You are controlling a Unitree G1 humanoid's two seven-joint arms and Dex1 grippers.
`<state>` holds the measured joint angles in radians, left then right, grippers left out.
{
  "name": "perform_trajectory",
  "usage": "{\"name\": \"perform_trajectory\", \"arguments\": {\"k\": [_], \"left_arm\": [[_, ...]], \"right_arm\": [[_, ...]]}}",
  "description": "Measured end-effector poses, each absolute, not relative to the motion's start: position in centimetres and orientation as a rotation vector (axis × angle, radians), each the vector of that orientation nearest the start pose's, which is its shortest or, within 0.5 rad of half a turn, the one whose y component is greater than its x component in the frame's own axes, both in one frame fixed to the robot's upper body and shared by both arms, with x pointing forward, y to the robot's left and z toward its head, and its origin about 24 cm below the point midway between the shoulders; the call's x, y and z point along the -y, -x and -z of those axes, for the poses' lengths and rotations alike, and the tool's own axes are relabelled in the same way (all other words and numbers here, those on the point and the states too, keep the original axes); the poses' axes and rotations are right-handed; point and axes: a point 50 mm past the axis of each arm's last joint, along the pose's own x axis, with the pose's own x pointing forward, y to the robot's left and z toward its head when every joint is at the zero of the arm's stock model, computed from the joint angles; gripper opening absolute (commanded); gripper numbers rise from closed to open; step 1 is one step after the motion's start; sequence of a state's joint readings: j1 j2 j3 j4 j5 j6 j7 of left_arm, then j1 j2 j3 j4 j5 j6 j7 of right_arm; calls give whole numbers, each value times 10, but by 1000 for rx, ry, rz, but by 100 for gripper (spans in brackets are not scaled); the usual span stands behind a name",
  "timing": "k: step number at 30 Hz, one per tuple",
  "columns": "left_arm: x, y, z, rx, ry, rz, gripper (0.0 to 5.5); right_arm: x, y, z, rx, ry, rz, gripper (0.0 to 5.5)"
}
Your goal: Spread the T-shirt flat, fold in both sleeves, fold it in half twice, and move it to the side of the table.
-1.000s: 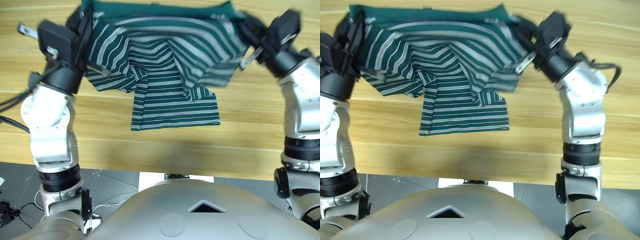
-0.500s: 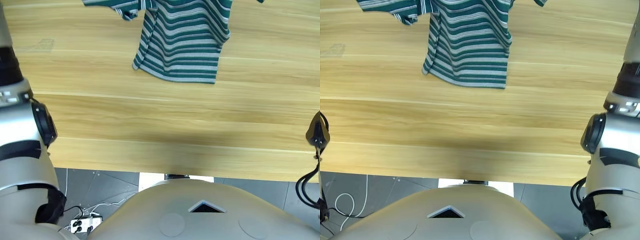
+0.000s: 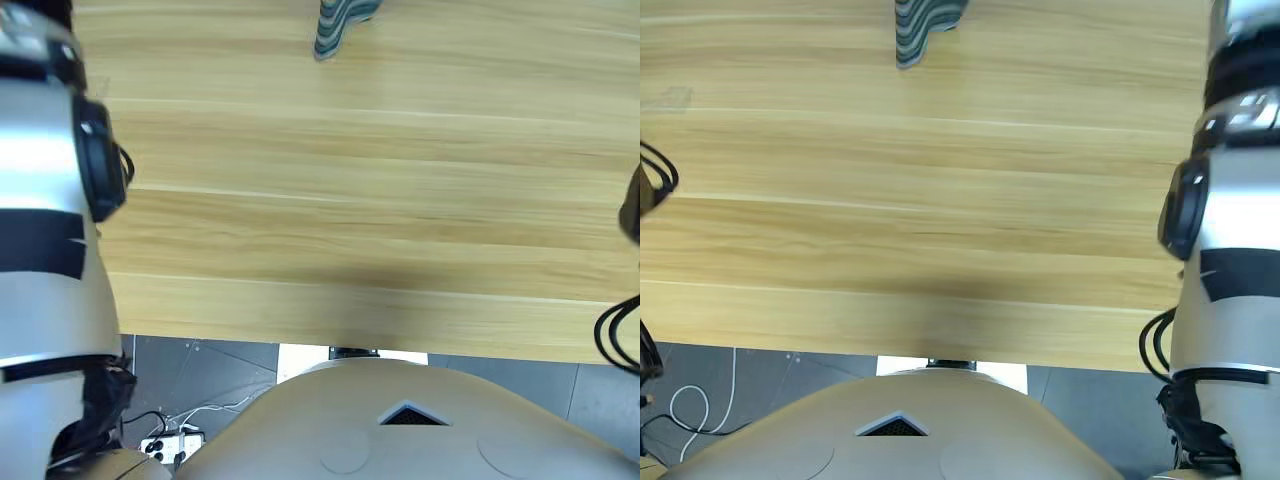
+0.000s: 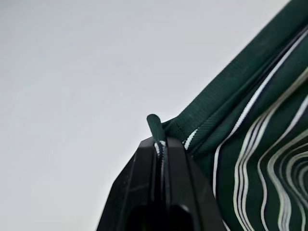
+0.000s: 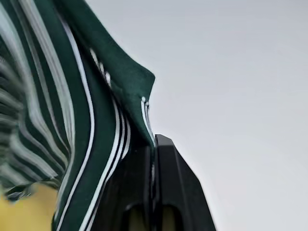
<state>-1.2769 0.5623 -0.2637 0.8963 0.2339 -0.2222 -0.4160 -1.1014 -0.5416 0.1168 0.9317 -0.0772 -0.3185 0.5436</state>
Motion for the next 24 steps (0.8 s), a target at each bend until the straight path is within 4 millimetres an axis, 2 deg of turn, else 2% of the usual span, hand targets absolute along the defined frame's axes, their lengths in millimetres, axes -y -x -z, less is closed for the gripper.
{"name": "perform_trajectory", "arguments": {"k": [2, 3, 4, 5, 7, 9, 10, 11, 12, 13, 15, 17, 19, 20, 22, 24], "left_arm": [[-179, -394, -239, 262, -1020, 465, 1], [-183, -385, -218, 226, -1035, 512, 1], [-188, -368, -191, 172, -1052, 584, 1], [-190, -357, -176, 143, -1052, 626, 1], [-195, -324, -140, 67, -1056, 726, 1], [-197, -279, -103, -25, -1053, 847, 1], [-196, -256, -91, -62, -1047, 904, 1], [-196, -239, -84, -89, -1041, 939, 1], [-199, -234, -88, -88, -1045, 927, 1], [-204, -232, -100, -65, -1079, 896, 1], [-210, -223, -115, -38, -1125, 871, 1], [-207, -205, -116, -36, -1157, 902, 1], [-201, -188, -111, -43, -1257, 955, 1], [-199, -184, -107, -48, -1295, 975, 1], [-191, -170, -89, -65, -1334, 1049, 1], [-179, -152, -63, -100, -1293, 1140, 1]], "right_arm": [[197, -387, -196, 211, 716, -565, 0], [197, -380, -183, 186, 701, -605, 0], [193, -368, -168, 150, 667, -674, 0], [191, -359, -159, 127, 653, -716, 0], [187, -333, -131, 56, 643, -823, 0], [186, -298, -99, -45, 608, -957, 0], [187, -281, -90, -92, 575, -1029, 0], [191, -268, -88, -129, 526, -1094, 0], [195, -266, -96, -125, 485, -1119, 0], [199, -265, -109, -98, 438, -1142, 0], [206, -257, -120, -107, 398, -1219, 0], [208, -237, -111, -179, 448, -1300, 0], [202, -216, -92, -255, 572, -1380, 0], [198, -212, -86, -260, 641, -1389, 0], [189, -204, -71, -267, 786, -1409, 0], [178, -187, -47, -297, 891, -1476, 0]]}}
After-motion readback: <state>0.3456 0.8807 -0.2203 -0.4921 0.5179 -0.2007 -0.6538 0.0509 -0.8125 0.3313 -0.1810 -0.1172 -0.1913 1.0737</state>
